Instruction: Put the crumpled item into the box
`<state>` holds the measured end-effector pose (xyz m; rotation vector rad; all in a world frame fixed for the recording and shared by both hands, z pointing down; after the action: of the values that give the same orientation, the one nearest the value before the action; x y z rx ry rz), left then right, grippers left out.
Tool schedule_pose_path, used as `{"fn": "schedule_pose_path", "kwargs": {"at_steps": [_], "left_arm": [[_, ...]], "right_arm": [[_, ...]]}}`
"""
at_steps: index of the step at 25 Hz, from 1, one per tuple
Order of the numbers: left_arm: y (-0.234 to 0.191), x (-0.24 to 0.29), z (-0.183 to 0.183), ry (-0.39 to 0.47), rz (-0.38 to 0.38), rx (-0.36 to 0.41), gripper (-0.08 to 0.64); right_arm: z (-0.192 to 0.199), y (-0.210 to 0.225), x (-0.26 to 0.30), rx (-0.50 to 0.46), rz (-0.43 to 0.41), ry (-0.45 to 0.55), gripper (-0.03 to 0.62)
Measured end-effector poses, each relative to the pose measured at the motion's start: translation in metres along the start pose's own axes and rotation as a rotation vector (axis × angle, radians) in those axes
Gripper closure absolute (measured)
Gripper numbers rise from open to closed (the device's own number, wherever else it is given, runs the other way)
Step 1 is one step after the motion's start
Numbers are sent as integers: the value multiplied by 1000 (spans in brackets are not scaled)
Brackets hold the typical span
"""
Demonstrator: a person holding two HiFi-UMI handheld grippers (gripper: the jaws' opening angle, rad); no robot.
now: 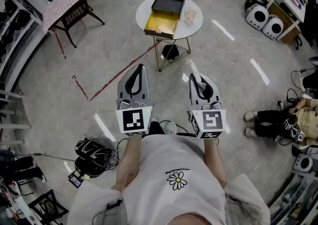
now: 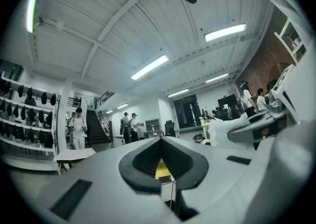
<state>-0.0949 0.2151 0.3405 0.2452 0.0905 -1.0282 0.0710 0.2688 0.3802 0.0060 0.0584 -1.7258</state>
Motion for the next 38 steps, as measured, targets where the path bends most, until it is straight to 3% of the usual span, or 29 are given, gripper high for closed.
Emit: {"fn": "schedule_pose_path", "kwargs": {"at_steps": [10, 22, 38], "left_arm": [[2, -2, 4, -14, -1, -6, 560], [-2, -1, 14, -52, -12, -25, 560], [-46, 117, 35, -1, -9, -59, 560]], "right_arm": [[4, 0, -5, 2, -10, -12, 545], [18, -3, -2, 105, -35, -9, 545], [14, 51, 103, 68, 26, 7, 545]]}}
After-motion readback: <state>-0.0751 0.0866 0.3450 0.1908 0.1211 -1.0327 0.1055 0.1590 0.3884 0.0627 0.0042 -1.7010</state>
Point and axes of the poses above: the fingertips, and each gripper's own axes: x forward along the fingers, y to its right, z out of its underside, the point moved 2 cm from there along -x, backward along the fingers, and after that the axes turned 8 degrees about y, right-handed, at the moved point
